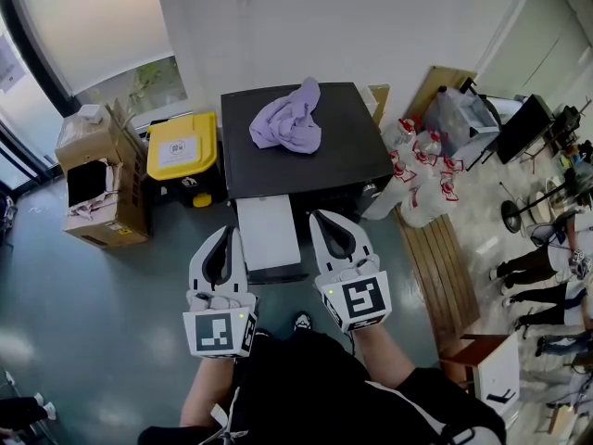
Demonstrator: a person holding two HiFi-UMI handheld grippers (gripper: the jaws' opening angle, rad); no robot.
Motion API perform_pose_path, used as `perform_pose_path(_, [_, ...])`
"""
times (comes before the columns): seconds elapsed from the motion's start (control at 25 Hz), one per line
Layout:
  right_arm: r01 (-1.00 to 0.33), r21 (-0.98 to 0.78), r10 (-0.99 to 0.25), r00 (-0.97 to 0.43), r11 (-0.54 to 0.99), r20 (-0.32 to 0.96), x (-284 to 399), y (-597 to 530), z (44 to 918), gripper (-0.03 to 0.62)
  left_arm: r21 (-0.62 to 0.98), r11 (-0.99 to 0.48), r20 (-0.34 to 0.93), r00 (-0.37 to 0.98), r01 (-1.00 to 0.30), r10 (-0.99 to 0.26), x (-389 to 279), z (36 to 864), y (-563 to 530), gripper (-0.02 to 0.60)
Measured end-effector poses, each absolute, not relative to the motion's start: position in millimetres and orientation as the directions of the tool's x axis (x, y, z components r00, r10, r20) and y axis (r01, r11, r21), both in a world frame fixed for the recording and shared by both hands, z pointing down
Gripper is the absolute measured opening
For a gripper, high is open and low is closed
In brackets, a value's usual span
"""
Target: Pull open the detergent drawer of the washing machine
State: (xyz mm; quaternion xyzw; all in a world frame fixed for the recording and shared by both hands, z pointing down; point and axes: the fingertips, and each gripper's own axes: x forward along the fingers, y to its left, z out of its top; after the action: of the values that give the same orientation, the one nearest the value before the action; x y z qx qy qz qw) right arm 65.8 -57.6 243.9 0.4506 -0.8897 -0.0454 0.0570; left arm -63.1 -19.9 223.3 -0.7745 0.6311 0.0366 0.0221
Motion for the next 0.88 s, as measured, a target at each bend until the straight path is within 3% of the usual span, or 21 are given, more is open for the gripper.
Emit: perform_pose_path(0.88, [-0.802,0.134,-0.813,-0.579,0.582,0.064,76.3,-50.6,241.1,0.006,0.019,-0.215,-0.077,0.213,-0.976,-0.974,-54.1,224.9,-13.9,0.021])
